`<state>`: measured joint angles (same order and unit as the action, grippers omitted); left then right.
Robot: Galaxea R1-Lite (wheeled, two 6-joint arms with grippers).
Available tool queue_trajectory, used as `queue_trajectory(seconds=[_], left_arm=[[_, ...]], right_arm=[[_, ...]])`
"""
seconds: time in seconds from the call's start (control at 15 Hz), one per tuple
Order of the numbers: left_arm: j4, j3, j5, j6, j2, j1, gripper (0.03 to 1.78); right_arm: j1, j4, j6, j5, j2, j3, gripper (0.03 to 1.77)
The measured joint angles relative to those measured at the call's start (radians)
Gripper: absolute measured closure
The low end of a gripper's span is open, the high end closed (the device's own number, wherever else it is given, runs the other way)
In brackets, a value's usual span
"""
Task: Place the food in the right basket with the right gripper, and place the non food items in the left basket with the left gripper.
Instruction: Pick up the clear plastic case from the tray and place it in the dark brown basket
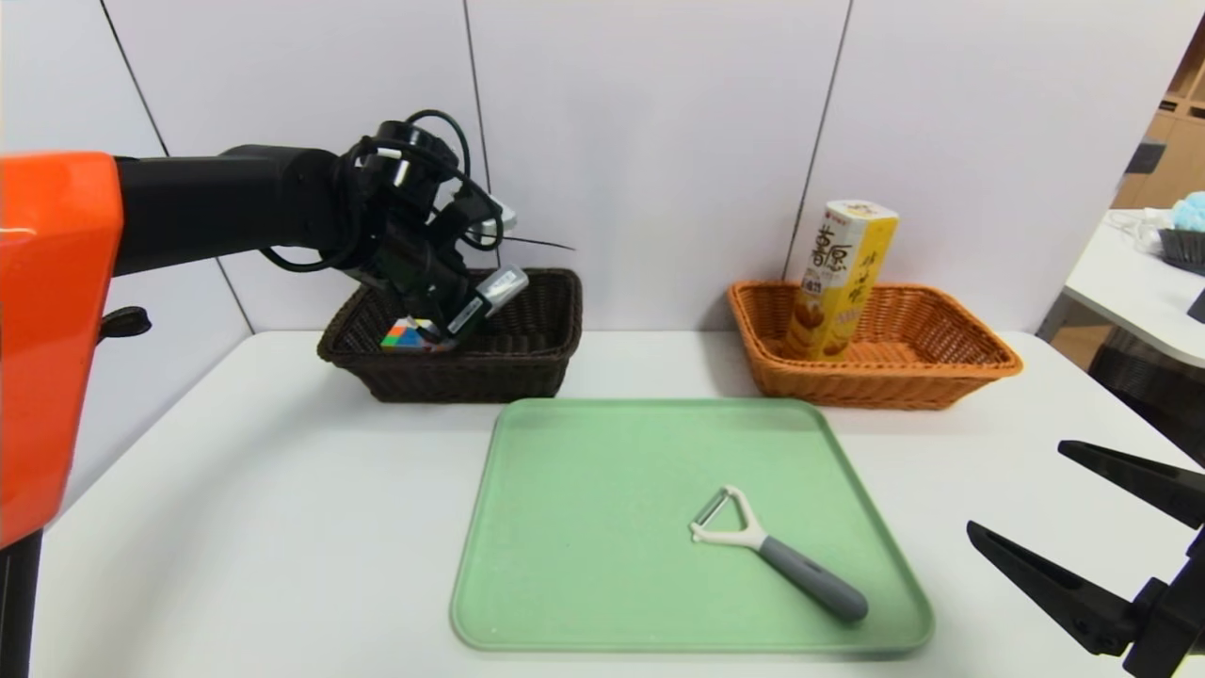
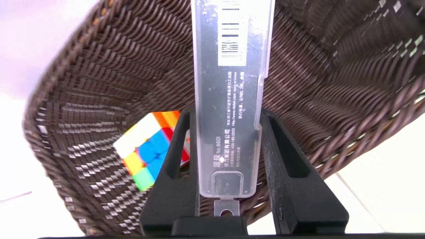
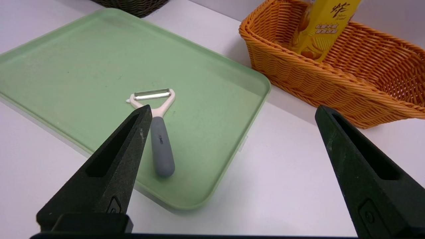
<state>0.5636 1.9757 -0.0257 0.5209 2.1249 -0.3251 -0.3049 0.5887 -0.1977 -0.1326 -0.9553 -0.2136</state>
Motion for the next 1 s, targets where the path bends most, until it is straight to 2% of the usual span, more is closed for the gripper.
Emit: queue_trajectory(seconds=[0.47,1.0], left_arm=[[-0.009,0.0,0.116,0.102,0.029,0.029,1.24],[-0.029,0.0,0.118,0.114,0.1,0.083,1.24]], right_arm=[[0.0,0.0,0.0,0.0,0.0,0.007,0.11],[0.0,0.0,0.0,0.0,0.0,0.017,0.11]])
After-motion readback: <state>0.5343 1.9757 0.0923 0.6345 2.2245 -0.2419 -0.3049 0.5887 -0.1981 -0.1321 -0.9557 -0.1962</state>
